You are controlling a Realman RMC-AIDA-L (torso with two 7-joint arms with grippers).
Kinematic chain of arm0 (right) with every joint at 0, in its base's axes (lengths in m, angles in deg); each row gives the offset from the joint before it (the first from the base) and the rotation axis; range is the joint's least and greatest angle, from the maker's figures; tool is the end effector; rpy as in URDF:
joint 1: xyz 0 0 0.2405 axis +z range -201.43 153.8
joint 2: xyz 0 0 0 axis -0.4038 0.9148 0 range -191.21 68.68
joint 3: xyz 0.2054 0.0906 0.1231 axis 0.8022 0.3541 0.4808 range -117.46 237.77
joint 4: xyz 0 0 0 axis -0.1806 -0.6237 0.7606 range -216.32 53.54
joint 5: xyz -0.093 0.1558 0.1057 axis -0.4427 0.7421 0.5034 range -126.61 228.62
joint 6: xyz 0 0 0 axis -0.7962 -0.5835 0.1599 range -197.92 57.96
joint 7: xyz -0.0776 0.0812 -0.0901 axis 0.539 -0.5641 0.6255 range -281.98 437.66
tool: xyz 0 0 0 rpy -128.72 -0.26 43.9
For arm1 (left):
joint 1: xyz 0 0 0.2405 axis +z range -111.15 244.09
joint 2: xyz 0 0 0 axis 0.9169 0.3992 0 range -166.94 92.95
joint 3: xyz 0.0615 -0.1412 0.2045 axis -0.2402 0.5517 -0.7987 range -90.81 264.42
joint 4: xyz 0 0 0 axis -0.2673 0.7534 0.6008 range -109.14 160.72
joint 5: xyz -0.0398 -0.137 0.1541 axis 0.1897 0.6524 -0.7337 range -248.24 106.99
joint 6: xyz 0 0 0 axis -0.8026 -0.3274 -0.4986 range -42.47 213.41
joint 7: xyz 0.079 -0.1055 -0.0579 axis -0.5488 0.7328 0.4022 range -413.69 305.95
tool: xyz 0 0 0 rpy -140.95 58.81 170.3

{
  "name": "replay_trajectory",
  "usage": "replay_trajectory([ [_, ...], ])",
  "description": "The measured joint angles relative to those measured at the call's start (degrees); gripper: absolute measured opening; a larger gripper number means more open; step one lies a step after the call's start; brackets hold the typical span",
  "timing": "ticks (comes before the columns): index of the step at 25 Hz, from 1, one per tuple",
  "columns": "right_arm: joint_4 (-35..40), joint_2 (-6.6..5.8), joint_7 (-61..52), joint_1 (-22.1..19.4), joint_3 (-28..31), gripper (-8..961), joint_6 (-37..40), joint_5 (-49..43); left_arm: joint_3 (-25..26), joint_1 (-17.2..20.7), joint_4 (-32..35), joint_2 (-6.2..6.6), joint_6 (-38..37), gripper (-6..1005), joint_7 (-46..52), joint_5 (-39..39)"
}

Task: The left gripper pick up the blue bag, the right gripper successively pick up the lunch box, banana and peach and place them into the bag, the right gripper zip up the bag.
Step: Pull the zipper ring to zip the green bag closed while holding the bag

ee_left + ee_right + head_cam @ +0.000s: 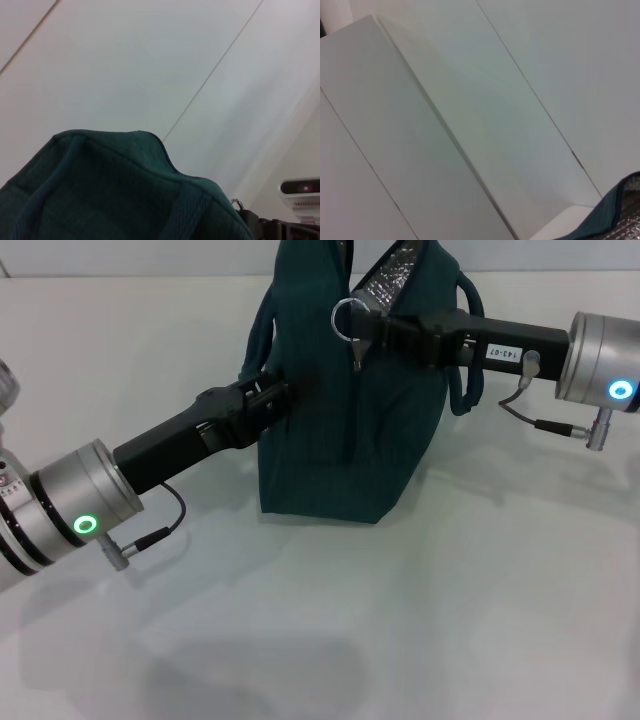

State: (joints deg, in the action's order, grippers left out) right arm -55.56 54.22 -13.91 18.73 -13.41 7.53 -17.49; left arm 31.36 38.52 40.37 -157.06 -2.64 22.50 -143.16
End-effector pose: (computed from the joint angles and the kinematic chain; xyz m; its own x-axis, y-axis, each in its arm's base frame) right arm 0.1502 0.3853 -0.0279 0.5403 -0.4649 -0.7014 -0.5259 -0.8372 0.1498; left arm -0.2468 0.3085 -0.0372 0.2873 0.4483 0.8464 0.6800 -0.7179 0.1494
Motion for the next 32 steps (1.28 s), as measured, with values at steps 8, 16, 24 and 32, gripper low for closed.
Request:
replay_trajectory([
  [8, 0.0, 0.0, 0.0, -0.1, 0.0, 6, 0.0, 0.1, 0.0, 0.0, 0.0, 0.1, 0.0, 268, 0.3, 0.3],
  [16, 0.0, 0.0, 0.0, -0.4, 0.3, 6, 0.9, 0.5, 0.0, -0.2, 0.0, 0.1, 0.0, 109, 0.1, 0.1],
  [24, 0.8, -0.18, 0.0, -1.2, 1.2, 7, 3.3, 2.8, -2.2, -0.6, 0.3, 0.03, -0.3, 55, -0.7, 0.0],
  [32, 0.8, -0.68, 0.0, -2.1, 4.8, 6, 4.0, 2.9, -5.9, -0.7, 0.7, 0.21, -0.7, 61, -1.9, 0.1],
])
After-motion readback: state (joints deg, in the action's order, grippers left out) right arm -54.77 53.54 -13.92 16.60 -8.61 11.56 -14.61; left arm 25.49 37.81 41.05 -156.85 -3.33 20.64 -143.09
